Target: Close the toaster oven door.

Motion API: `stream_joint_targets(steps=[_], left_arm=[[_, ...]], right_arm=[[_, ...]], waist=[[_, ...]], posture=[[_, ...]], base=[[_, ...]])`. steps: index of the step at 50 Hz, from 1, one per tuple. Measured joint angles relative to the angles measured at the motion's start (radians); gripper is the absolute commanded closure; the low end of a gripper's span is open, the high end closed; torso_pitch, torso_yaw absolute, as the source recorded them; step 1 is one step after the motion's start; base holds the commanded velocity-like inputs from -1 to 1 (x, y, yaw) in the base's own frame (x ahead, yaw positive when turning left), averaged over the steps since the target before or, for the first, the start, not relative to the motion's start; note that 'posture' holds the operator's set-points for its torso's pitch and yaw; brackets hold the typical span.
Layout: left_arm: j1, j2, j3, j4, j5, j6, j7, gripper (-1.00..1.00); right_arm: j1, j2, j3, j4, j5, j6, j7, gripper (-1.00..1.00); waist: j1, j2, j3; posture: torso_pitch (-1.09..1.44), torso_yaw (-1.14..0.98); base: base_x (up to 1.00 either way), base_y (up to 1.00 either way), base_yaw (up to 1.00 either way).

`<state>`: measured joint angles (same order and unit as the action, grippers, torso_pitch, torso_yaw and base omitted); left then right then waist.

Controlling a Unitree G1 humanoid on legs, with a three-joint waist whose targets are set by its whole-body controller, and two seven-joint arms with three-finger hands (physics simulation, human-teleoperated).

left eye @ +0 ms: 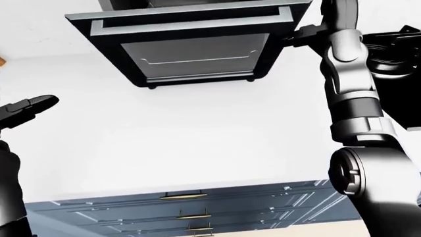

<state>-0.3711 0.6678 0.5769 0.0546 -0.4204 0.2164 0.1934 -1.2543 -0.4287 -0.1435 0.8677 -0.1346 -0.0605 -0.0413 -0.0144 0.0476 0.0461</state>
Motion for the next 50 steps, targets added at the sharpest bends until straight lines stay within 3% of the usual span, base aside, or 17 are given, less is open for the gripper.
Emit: stream_joint_targets(steps=[10, 20, 30, 50], left_arm=[[0.060, -0.081, -0.002, -0.132, 0.015, 0.093, 0.021, -1.00], [0.119, -0.136, 0.037, -0.278, 0.024, 0.152, -0.003, -1.00], [0.183, -0.213, 0.060, -0.485, 0.005, 0.264, -0.050, -1.00], [0.242, -0.324, 0.043, -0.739, -0.003, 0.403, -0.145, -1.00]], right_arm=[[-0.005, -0.001, 0.002, 0.012, -0.001, -0.008, 0.003, -1.00], [-0.004, -0.005, 0.000, 0.014, -0.004, -0.004, 0.001, -1.00], [-0.011, -0.006, 0.001, 0.023, -0.007, -0.004, 0.001, -1.00], [-0.013, -0.010, 0.002, 0.027, -0.012, -0.009, 0.003, -1.00]], waist=[[-0.002, -0.004, 0.005], [0.001, -0.009, 0.007], [0.003, -0.012, 0.009], [0.009, -0.020, 0.007]], posture=[[0.00, 0.00], [0.00, 0.00], [0.00, 0.00], [0.00, 0.00]], base=[[0.00, 0.00, 0.00], [0.00, 0.00, 0.00], [0.00, 0.00, 0.00], [0.00, 0.00, 0.00]])
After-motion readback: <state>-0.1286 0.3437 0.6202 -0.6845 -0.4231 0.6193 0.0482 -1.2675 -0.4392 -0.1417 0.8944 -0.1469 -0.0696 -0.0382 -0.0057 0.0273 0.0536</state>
